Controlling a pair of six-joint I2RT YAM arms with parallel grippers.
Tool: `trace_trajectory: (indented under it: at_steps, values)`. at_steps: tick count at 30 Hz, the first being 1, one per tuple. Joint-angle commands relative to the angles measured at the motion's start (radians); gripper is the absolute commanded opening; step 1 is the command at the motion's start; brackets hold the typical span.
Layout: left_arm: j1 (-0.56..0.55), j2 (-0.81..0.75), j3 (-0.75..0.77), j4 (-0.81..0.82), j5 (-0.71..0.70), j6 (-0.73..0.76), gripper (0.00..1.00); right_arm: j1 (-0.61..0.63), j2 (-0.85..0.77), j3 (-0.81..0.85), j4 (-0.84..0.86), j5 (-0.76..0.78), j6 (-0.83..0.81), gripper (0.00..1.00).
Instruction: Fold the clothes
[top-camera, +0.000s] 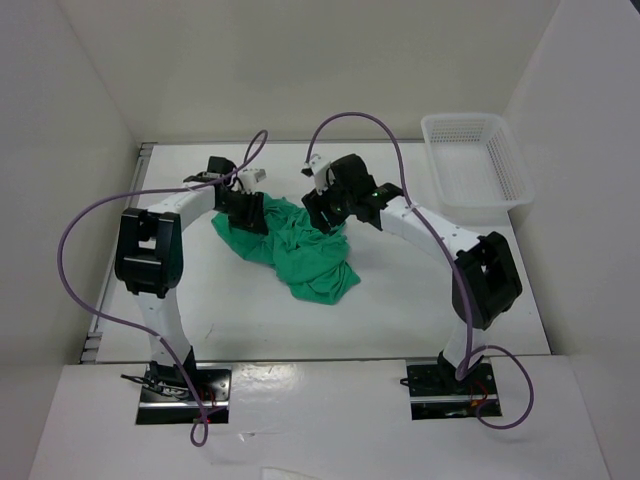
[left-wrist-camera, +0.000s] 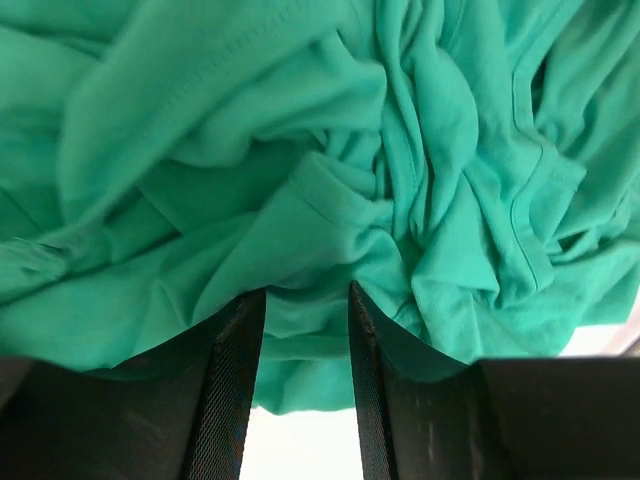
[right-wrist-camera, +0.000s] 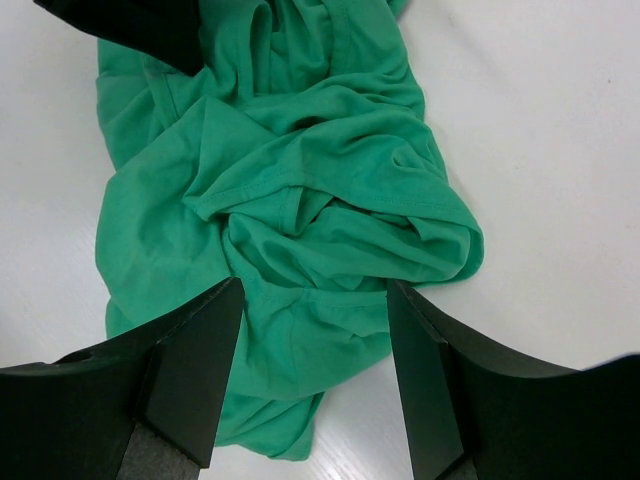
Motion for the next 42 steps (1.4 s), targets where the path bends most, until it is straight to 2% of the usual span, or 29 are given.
trace_trajectory:
  at_steps: [1,5,6,7,10,12,18,22,23,25,26,27,32,42]
  values:
    - [0.014,-0.005,0.033,0.041,-0.022,-0.026,0.46,-0.009,0.017,0.019,0.051,-0.016,-0.003,0.67]
    - [0.032,-0.042,0.033,0.041,-0.031,-0.026,0.55,-0.009,0.026,0.019,0.051,-0.025,-0.012,0.67]
    - [0.032,-0.042,0.033,0.041,-0.032,-0.026,0.58,-0.009,0.026,0.019,0.051,-0.025,-0.012,0.67]
    - [0.032,-0.042,0.042,0.041,-0.032,-0.026,0.68,-0.009,0.026,0.019,0.051,-0.025,-0.012,0.67]
    - [0.032,-0.033,0.042,0.041,-0.032,-0.026,0.74,-0.009,0.026,0.019,0.051,-0.025,-0.012,0.67]
    - [0.032,-0.033,0.051,0.041,-0.032,-0.026,0.78,-0.009,0.026,0.019,0.051,-0.025,-0.012,0.67]
    - [0.032,-0.005,0.073,0.041,-0.001,-0.016,0.78,-0.009,0.026,0.019,0.06,-0.025,-0.021,0.67]
    - [0.012,0.005,0.082,0.041,0.01,-0.016,0.68,-0.009,0.026,0.01,0.06,-0.025,-0.021,0.67]
    - [0.012,0.005,0.091,0.041,0.01,-0.016,0.5,-0.009,0.026,0.01,0.06,-0.025,-0.021,0.67]
    - [0.012,0.014,0.091,0.041,0.019,-0.016,0.28,-0.009,0.035,0.01,0.06,-0.016,-0.021,0.67]
    - [0.012,0.014,0.091,0.041,0.019,-0.016,0.08,-0.009,0.035,0.001,0.069,-0.016,-0.021,0.67]
    - [0.012,0.014,0.091,0.041,0.019,-0.016,0.0,-0.018,0.035,0.001,0.07,-0.016,-0.021,0.67]
    - [0.003,0.014,0.071,0.041,0.019,-0.007,0.0,-0.028,0.073,0.025,0.07,-0.038,-0.021,0.67]
    - [0.023,-0.094,0.011,0.032,0.01,0.002,0.0,-0.028,0.241,0.177,0.037,-0.07,-0.021,0.65]
